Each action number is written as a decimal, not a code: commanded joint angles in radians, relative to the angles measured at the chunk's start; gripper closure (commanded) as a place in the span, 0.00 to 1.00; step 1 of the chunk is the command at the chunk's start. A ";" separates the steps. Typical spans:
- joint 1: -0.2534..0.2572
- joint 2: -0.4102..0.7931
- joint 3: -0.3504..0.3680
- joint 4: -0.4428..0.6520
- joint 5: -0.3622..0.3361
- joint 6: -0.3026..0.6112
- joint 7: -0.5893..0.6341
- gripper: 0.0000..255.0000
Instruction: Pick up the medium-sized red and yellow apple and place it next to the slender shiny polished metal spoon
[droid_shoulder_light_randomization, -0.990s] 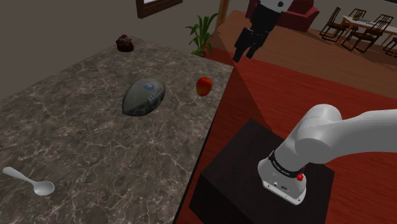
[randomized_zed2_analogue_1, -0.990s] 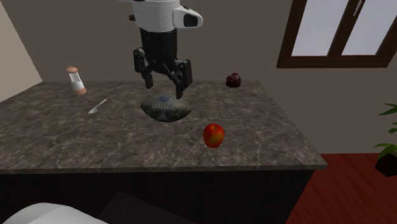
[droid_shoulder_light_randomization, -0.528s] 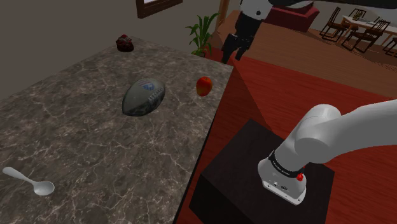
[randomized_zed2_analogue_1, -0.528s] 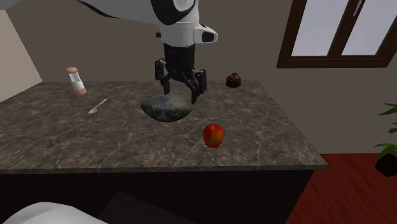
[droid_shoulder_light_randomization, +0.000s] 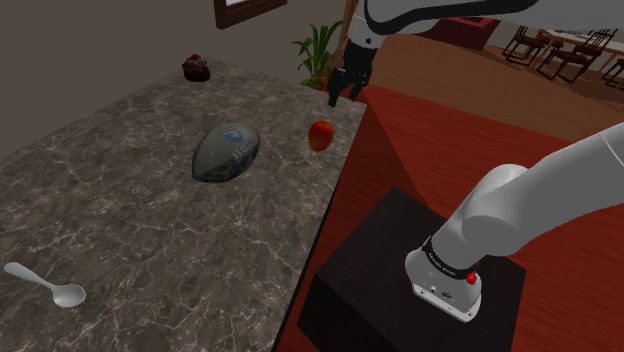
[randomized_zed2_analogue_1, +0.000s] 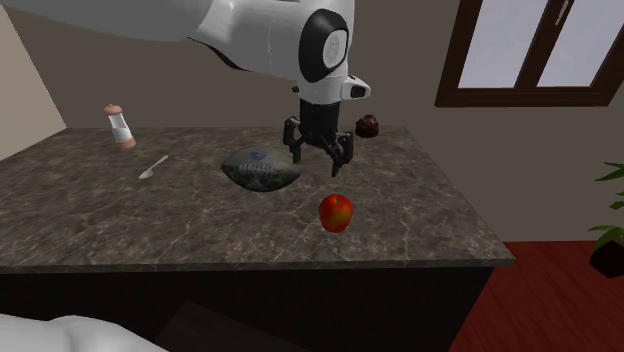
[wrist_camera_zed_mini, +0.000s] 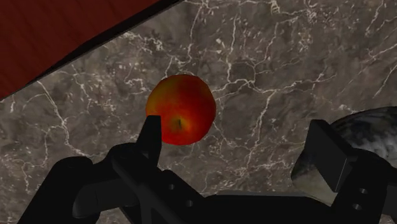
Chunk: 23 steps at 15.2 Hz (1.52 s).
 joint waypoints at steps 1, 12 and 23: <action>-0.004 0.074 -0.009 0.032 -0.002 0.032 -0.010 0.00; -0.019 0.337 -0.036 0.130 0.007 0.164 -0.051 0.00; -0.018 0.358 -0.035 0.104 0.012 0.210 -0.055 0.00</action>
